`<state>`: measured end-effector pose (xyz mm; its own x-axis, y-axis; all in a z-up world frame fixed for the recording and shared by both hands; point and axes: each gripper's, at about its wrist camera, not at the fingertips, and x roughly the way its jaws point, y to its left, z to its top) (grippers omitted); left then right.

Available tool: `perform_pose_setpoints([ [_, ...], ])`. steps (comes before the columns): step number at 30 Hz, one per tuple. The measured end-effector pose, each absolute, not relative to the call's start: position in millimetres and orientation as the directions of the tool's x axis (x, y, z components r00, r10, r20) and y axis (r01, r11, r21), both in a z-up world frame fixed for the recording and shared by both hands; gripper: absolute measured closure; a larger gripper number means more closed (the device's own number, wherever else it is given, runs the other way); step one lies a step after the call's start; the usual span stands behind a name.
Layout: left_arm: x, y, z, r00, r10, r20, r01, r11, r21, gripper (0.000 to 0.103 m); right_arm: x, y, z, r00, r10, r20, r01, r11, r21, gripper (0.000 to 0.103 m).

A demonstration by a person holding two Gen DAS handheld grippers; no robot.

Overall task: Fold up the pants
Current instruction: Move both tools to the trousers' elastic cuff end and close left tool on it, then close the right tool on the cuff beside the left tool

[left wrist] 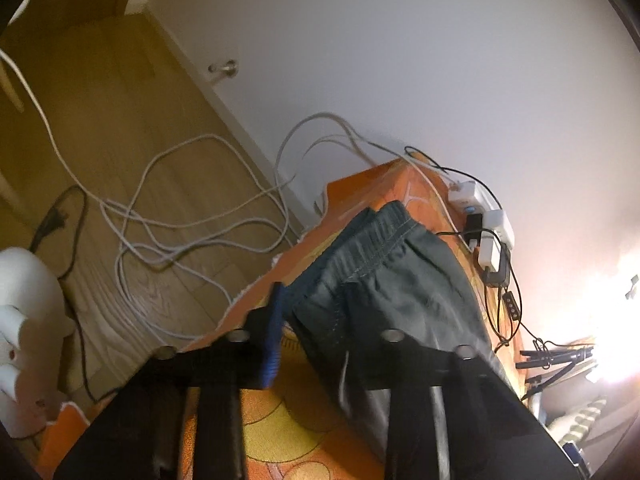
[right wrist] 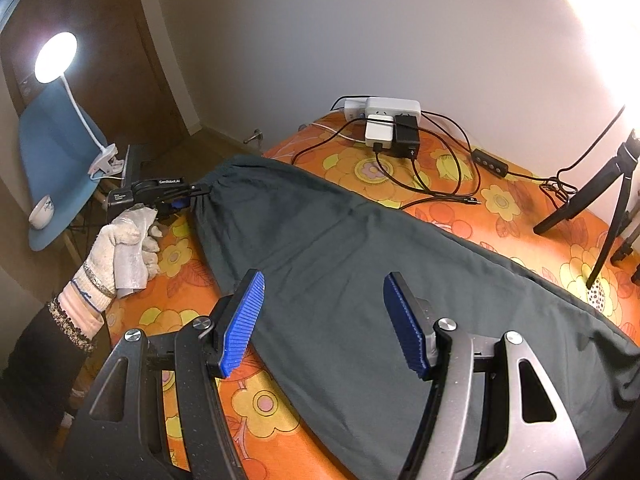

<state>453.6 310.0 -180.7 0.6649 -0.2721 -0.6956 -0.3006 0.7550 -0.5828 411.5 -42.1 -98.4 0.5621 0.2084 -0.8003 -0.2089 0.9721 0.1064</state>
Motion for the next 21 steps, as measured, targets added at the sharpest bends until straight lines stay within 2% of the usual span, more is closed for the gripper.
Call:
perform_pose_setpoints([
  [5,449.2,298.5,-161.3,0.706,-0.240,-0.666,-0.251,0.795,-0.553,0.090,415.0,-42.6,-99.1,0.562,0.202,-0.802,-0.210,0.973,0.098,0.038],
  [11,427.0,253.2,-126.6,0.756,-0.232,-0.612,-0.085,0.892,-0.444,0.091,435.0,-42.6,-95.5,0.560,0.231,-0.796,-0.204,0.969,0.138,0.038],
  [16,403.7,199.7,-122.5,0.736,-0.293,-0.610,0.075,0.931,-0.357,0.091,475.2,-35.3,-96.3,0.501,0.367,-0.784,-0.199,0.930,0.308,0.037],
  [21,391.9,173.2,-129.1,0.701,-0.361,-0.615,0.148,0.917,-0.370,0.091,514.1,-6.8,-114.6,0.428,0.441,-0.789,-0.218,0.898,0.383,0.036],
])
